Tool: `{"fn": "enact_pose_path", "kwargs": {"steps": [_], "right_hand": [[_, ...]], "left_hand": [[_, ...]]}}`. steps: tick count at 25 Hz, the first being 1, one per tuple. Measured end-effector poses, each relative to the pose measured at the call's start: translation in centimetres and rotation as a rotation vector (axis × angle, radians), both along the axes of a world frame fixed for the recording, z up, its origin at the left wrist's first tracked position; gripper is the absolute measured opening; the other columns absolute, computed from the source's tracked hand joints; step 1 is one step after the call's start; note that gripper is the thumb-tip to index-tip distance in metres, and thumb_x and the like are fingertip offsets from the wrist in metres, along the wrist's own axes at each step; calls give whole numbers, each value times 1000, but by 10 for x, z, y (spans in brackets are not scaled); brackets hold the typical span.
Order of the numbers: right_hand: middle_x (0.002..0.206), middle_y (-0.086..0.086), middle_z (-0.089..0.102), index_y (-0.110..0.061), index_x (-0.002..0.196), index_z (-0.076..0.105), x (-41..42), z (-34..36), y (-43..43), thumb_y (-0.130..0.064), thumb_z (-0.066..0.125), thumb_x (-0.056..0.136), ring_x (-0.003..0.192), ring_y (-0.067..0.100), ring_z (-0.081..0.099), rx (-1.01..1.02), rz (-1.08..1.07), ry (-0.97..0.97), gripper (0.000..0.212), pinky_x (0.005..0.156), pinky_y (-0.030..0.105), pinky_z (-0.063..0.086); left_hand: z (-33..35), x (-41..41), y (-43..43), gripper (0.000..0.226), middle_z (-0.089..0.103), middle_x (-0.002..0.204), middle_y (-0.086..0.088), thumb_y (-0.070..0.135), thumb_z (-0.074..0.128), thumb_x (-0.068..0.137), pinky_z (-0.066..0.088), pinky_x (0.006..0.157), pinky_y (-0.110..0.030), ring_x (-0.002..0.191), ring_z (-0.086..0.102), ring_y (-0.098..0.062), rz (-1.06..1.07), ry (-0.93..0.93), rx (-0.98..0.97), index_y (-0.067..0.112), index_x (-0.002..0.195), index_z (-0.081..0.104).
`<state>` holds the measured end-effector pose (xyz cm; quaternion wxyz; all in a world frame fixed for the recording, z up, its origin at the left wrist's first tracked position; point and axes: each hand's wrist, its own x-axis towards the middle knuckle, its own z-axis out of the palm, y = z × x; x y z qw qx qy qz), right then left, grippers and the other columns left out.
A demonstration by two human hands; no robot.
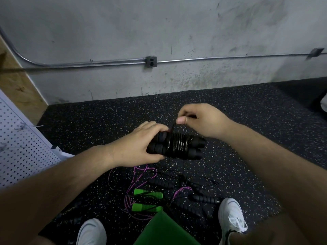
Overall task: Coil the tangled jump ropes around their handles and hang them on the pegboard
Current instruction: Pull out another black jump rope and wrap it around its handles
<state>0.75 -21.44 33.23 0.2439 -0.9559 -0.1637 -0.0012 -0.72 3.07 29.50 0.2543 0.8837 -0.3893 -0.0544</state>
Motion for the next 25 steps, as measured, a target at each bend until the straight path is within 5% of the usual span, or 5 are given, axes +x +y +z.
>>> {"fn": "enact_pose_path", "kwargs": {"steps": [2,5,10,18,25], "right_hand": [[87,-7,68,-16,90,63,1,-17,-9,-30,67,92,80,6,64,342,-20,238,14,75,21,50],[67,-8,52,-20,75,53,-18,-52,6,-14,53,102,58,3,49,403,-79,474,28,57,16,43],[64,-3,49,-13,100,62,-48,-76,65,-41,34,108,50,12,44,441,-41,605,40,46,26,39],[80,4,67,-14,97,59,-78,0,82,-40,39,106,59,13,63,-186,39,448,33,55,26,46],[106,-17,64,-37,111,66,-37,27,34,-43,44,103,97,8,61,-446,126,-238,24,76,28,48]], "left_hand": [[9,-10,-4,63,47,120,22,32,80,81,39,99,-18,118,43,2,21,153,-106,36,132,42],[15,-13,-6,65,52,124,11,27,78,83,54,94,-31,113,57,-9,123,284,-219,38,132,36],[0,14,4,64,41,123,5,20,70,88,36,108,-34,117,38,-13,266,-134,11,19,142,36],[-23,34,19,68,38,124,0,11,63,82,34,106,-36,114,35,-18,275,-333,349,14,143,34],[-24,12,3,70,35,126,2,5,57,83,31,107,-30,115,32,-14,19,-399,413,14,147,29]]}}
